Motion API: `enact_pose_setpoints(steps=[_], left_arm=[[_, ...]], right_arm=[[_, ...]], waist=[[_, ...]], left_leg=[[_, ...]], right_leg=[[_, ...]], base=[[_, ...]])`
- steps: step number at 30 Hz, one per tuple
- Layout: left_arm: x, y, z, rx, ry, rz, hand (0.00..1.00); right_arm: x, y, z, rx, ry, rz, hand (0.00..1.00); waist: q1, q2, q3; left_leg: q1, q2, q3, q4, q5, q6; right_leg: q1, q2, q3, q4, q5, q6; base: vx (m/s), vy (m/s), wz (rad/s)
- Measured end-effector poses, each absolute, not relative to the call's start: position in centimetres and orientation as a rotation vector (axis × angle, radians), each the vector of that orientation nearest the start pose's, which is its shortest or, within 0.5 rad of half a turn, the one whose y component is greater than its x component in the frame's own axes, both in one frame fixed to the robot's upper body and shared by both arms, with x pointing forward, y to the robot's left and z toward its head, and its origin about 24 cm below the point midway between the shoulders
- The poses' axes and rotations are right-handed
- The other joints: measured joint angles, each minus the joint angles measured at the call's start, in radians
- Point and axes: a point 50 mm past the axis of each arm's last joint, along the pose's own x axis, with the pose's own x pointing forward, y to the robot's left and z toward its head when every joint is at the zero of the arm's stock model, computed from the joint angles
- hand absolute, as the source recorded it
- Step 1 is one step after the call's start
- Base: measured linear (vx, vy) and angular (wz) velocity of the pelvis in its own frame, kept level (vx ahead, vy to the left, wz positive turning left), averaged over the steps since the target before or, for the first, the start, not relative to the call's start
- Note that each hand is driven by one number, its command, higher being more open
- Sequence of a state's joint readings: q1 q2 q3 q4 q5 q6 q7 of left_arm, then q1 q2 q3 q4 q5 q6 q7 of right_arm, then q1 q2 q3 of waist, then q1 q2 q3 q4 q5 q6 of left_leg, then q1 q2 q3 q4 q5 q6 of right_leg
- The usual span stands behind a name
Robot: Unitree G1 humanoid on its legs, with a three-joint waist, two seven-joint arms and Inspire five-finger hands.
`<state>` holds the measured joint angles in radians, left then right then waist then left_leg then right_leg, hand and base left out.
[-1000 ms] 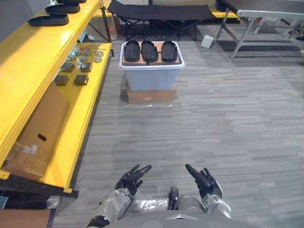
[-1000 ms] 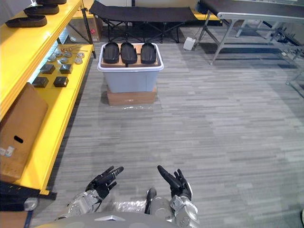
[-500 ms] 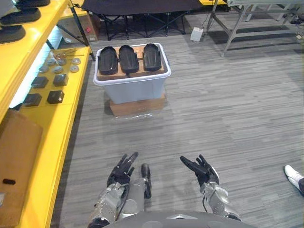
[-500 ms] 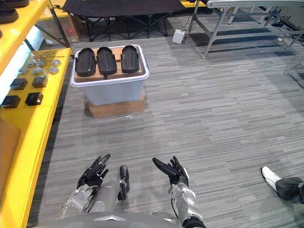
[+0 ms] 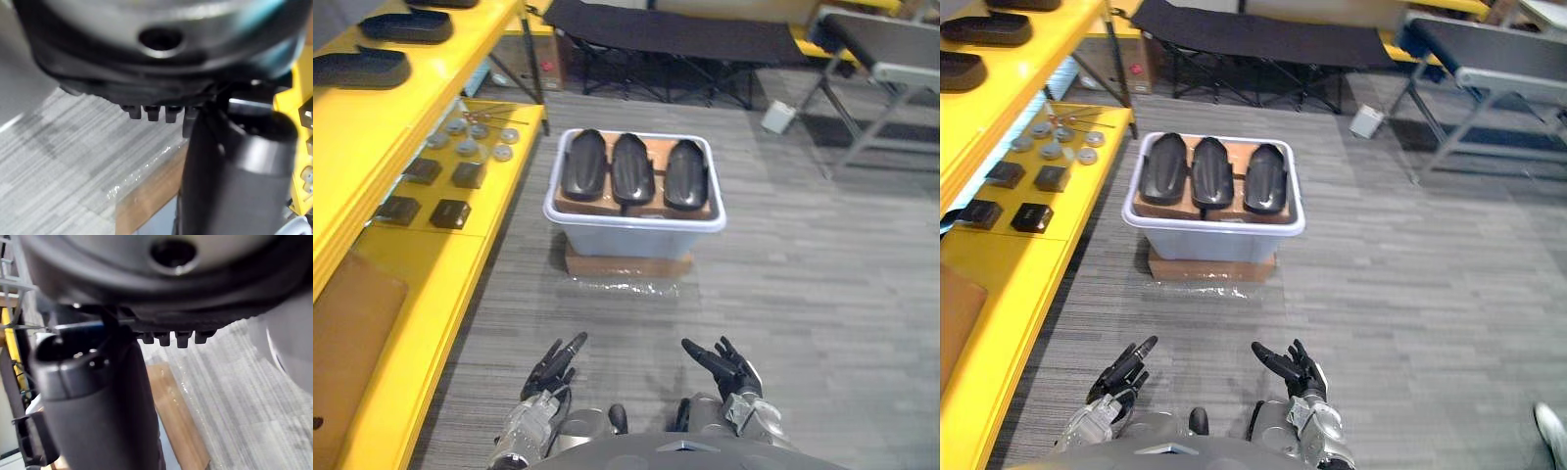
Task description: Walk over and take three plastic housings, then place them on the shelf
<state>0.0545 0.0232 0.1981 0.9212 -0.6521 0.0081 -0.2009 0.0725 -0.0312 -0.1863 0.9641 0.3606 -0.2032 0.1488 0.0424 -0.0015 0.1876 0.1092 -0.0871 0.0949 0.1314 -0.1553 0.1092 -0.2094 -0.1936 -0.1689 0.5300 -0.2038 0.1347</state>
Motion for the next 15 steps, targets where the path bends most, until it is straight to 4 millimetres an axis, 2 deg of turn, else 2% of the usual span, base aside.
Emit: enact_pose_setpoints(steps=[1,2,4,5,6,7,8,9,10,11,12,13,14,15], left_arm=[[13.5,18.0,-14.3,-0.755,0.793,0.333,1.0],[13.5,18.0,-14.3,-0.759,0.793,0.331,1.0],[13.3,17.9,-14.4,-0.762,0.8,0.334,1.0],[13.2,18.0,-14.4,-0.763,0.805,0.335,1.0],[13.1,17.8,-14.5,-0.774,0.806,0.346,1.0],[12.8,17.6,-14.6,-0.779,0.81,0.352,1.0],[12.5,17.3,-14.7,-0.783,0.814,0.356,1.0],[12.5,17.2,-14.7,-0.781,0.807,0.357,1.0],[12.6,17.1,-14.5,-0.762,0.789,0.356,1.0],[13.0,17.1,-14.3,-0.736,0.778,0.347,1.0],[13.2,17.3,-14.2,-0.725,0.768,0.342,1.0],[13.7,17.2,-13.8,-0.699,0.747,0.314,1.0],[14.6,16.9,-13.2,-0.652,0.714,0.258,1.0],[15.0,16.7,-12.9,-0.631,0.696,0.225,1.0]], right_arm=[[12.8,-19.1,-14.2,0.403,0.751,-0.289,1.0],[12.2,-19.1,-14.3,0.404,0.758,-0.294,1.0],[11.8,-18.8,-14.5,0.416,0.769,-0.298,1.0],[11.6,-18.5,-14.6,0.431,0.772,-0.308,1.0],[11.5,-18.6,-14.6,0.432,0.777,-0.316,1.0],[11.8,-18.7,-14.5,0.43,0.768,-0.315,1.0],[12.2,-18.7,-14.2,0.424,0.736,-0.309,1.0],[12.4,-18.7,-14.0,0.424,0.721,-0.305,1.0],[12.7,-18.9,-13.6,0.401,0.697,-0.293,1.0],[12.7,-18.6,-13.3,0.38,0.684,-0.269,1.0],[12.9,-18.4,-13.1,0.373,0.68,-0.258,1.0],[13.4,-18.3,-12.6,0.366,0.649,-0.246,1.0],[14.1,-18.3,-11.7,0.357,0.595,-0.243,1.0],[14.5,-18.4,-11.2,0.352,0.564,-0.24,1.0]], waist=[[0.0,-0.004,0.0],[0.0,-0.013,-0.015],[0.004,-0.028,-0.038],[0.004,-0.039,-0.046],[0.011,-0.03,-0.059],[0.011,-0.011,-0.061],[0.003,0.014,-0.063],[-0.001,0.025,-0.062],[-0.005,0.044,-0.058],[0.004,0.045,-0.05],[0.008,0.047,-0.051],[0.004,0.026,-0.044],[0.002,0.02,-0.041],[0.0,0.019,-0.041]], left_leg=[[0.005,-0.001,-0.018,0.014,-0.017,0.004],[0.012,-0.001,-0.051,0.042,-0.05,-0.01],[0.034,0.0,-0.088,0.055,-0.074,-0.036],[0.042,0.001,-0.089,0.069,-0.096,-0.072],[0.038,0.022,-0.078,0.109,-0.125,-0.101],[0.028,0.039,-0.069,0.14,-0.134,-0.114],[-0.011,0.065,-0.049,0.237,-0.144,-0.132],[-0.041,0.078,-0.041,0.311,-0.146,-0.136],[-0.122,0.116,-0.017,0.511,-0.13,-0.148],[-0.194,0.169,0.016,0.673,-0.126,-0.156],[-0.2,0.191,0.039,0.678,-0.144,-0.156],[-0.208,0.241,0.081,0.622,-0.159,-0.161],[-0.208,0.276,0.102,0.506,-0.156,-0.163],[-0.207,0.285,0.099,0.437,-0.146,-0.167]], right_leg=[[-0.005,0.004,0.032,-0.032,0.014,0.002],[-0.014,0.012,0.069,-0.07,0.057,-0.01],[-0.001,0.03,0.051,-0.123,0.114,-0.061],[0.027,0.048,0.021,-0.181,0.178,-0.095],[0.056,0.061,-0.015,-0.22,0.165,-0.1],[0.071,0.077,-0.023,-0.239,0.167,-0.105],[0.103,0.097,-0.035,-0.28,0.164,-0.11],[0.121,0.107,-0.039,-0.299,0.161,-0.115],[0.167,0.131,-0.043,-0.345,0.149,-0.13],[0.213,0.148,-0.042,-0.377,0.138,-0.146],[0.231,0.149,-0.038,-0.38,0.14,-0.144],[0.251,0.145,-0.034,-0.39,0.14,-0.144],[0.268,0.136,-0.025,-0.403,0.141,-0.142],[0.268,0.13,-0.018,-0.406,0.142,-0.139]], base=[[0.35,-0.101,1.07],[0.35,-0.146,0.91],[0.42,-0.221,0.8],[0.4,-0.256,0.44],[0.4,-0.25,0.23],[0.29,-0.169,0.0],[0.33,-0.194,0.02],[0.36,-0.223,0.12],[0.33,-0.195,0.05],[0.26,-0.135,-0.07],[0.22,-0.125,-0.19],[0.2,-0.101,-0.28],[0.19,-0.068,-0.27],[0.18,0.028,-0.31]])
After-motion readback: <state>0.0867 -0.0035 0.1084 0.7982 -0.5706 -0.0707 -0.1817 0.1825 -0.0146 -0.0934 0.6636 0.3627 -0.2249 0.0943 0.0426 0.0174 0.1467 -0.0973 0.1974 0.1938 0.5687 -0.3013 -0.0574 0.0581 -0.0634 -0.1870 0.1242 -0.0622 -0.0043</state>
